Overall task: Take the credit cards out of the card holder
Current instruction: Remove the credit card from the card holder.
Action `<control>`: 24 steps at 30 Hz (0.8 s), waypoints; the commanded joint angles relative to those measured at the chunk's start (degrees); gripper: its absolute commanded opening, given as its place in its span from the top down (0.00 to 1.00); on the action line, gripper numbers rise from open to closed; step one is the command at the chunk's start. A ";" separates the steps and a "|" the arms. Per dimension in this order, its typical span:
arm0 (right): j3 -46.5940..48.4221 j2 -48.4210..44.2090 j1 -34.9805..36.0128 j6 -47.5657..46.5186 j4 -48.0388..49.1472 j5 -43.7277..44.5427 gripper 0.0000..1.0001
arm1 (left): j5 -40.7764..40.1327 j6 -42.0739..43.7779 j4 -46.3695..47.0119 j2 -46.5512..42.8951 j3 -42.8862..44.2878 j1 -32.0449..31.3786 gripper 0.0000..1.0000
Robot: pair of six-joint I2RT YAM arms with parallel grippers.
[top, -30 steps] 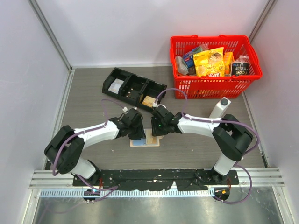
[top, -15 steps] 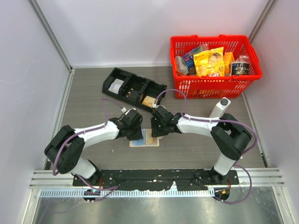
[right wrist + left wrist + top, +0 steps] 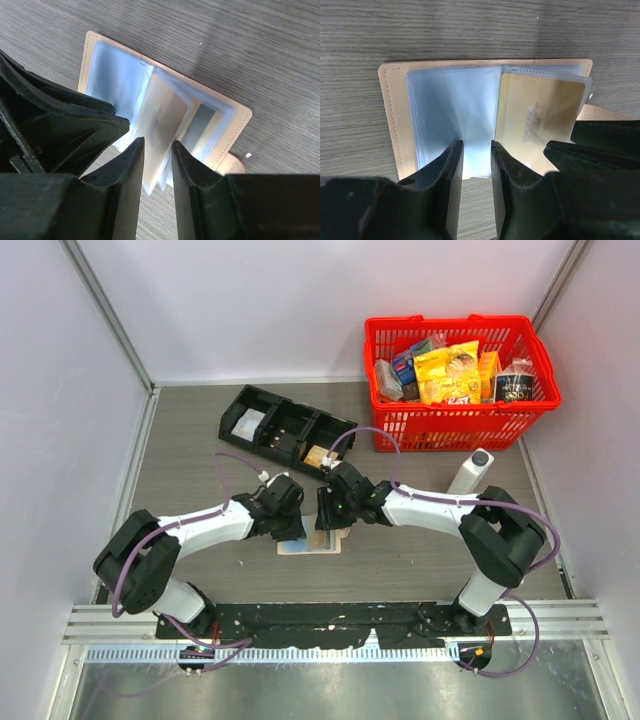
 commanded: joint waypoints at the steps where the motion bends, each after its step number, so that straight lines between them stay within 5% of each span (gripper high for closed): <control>1: -0.27 -2.25 0.49 0.30 3.38 -2.44 0.67 | 0.30 -0.99 0.54 -0.13 -2.42 -0.32 0.68; 15: 1.23 -2.78 0.93 -0.49 2.93 -3.58 0.63 | -0.48 -3.36 1.60 -4.96 -4.09 -0.24 0.69; 24: 5.09 0.91 2.07 -0.58 5.75 -10.52 0.62 | -8.12 -8.37 0.20 -16.90 -8.21 -0.24 0.70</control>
